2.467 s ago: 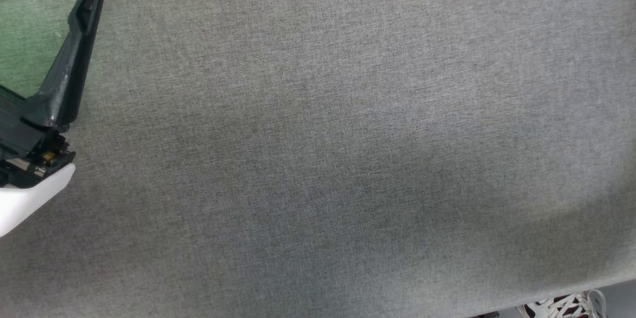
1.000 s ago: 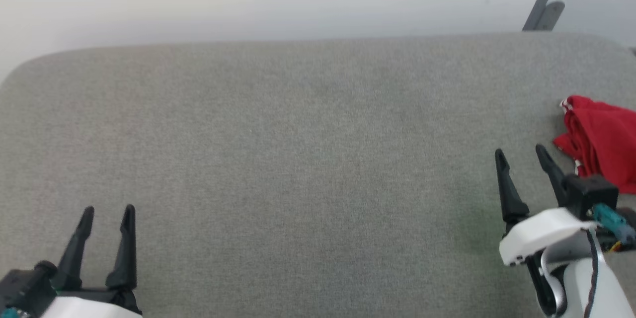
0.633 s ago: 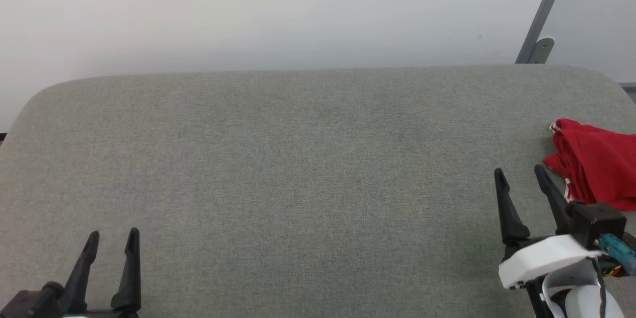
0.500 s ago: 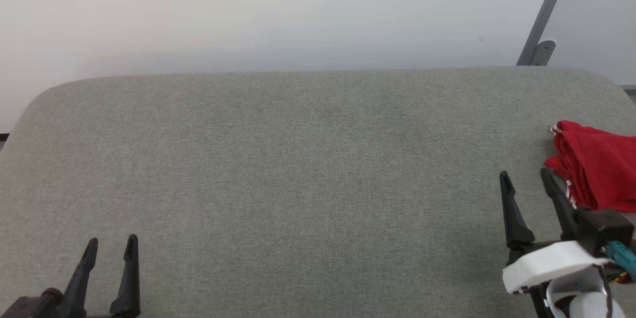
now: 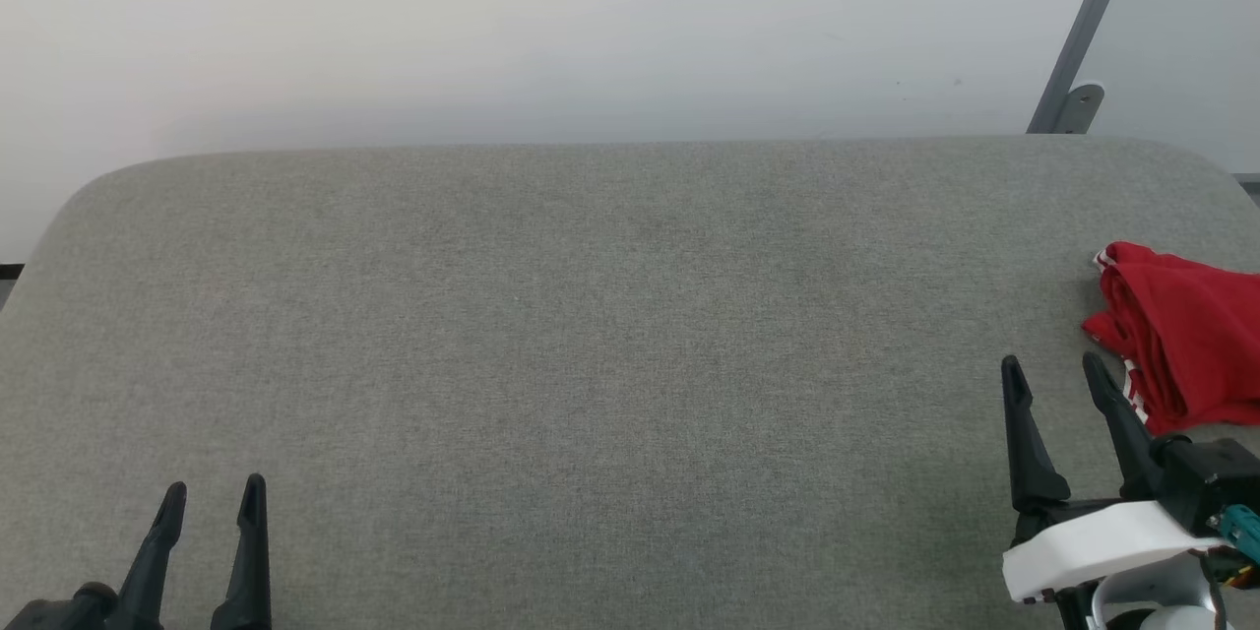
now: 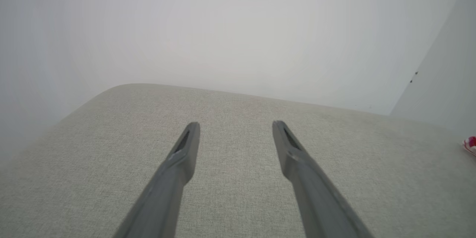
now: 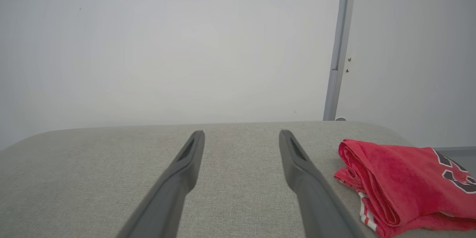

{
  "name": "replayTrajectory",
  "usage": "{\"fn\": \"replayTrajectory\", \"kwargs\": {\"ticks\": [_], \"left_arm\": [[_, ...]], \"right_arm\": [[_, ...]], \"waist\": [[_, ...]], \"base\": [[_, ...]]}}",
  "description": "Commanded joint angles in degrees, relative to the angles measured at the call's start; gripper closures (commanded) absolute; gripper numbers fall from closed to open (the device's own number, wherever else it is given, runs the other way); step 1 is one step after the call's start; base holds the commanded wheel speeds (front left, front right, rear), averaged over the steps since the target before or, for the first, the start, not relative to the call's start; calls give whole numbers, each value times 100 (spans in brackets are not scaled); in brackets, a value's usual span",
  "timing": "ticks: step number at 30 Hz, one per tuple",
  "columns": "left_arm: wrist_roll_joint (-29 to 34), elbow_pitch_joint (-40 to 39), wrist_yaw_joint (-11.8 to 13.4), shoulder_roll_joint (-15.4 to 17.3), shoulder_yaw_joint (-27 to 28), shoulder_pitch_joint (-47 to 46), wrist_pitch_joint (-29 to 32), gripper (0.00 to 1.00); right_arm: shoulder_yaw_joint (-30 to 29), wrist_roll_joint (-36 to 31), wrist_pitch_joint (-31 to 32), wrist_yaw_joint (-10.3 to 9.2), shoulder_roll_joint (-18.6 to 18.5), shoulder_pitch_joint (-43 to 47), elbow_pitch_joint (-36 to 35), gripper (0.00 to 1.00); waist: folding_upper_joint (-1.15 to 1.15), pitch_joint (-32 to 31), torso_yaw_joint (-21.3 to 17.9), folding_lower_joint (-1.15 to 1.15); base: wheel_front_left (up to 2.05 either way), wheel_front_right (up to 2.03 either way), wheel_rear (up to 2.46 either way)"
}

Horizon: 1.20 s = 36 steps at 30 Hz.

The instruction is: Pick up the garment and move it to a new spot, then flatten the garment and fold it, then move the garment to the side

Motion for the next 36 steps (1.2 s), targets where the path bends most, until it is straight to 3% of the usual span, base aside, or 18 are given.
{"fn": "replayTrajectory", "kwargs": {"ticks": [1,23,24,28,36], "left_arm": [[-5,-9,14,-4,-8,70,-28,0],[25,-11,14,21,23,21,-28,0],[33,8,0,14,10,1,2,100],[7,203,-1,-126,-46,-2,24,100],[-749,298,2,-235,-21,-193,239,100]], "right_arm": [[7,-7,28,-11,16,50,-46,0],[5,55,13,-11,92,83,-187,0],[12,14,24,0,69,59,-175,100],[24,41,36,1,75,125,39,100],[-13,934,207,0,81,25,154,100]], "waist": [[0,7,5,0],[0,112,51,0],[0,110,50,0],[0,119,51,0],[0,118,32,0]], "base": [[0,0,0],[0,0,0],[0,0,0],[0,0,0],[0,0,0]]}}
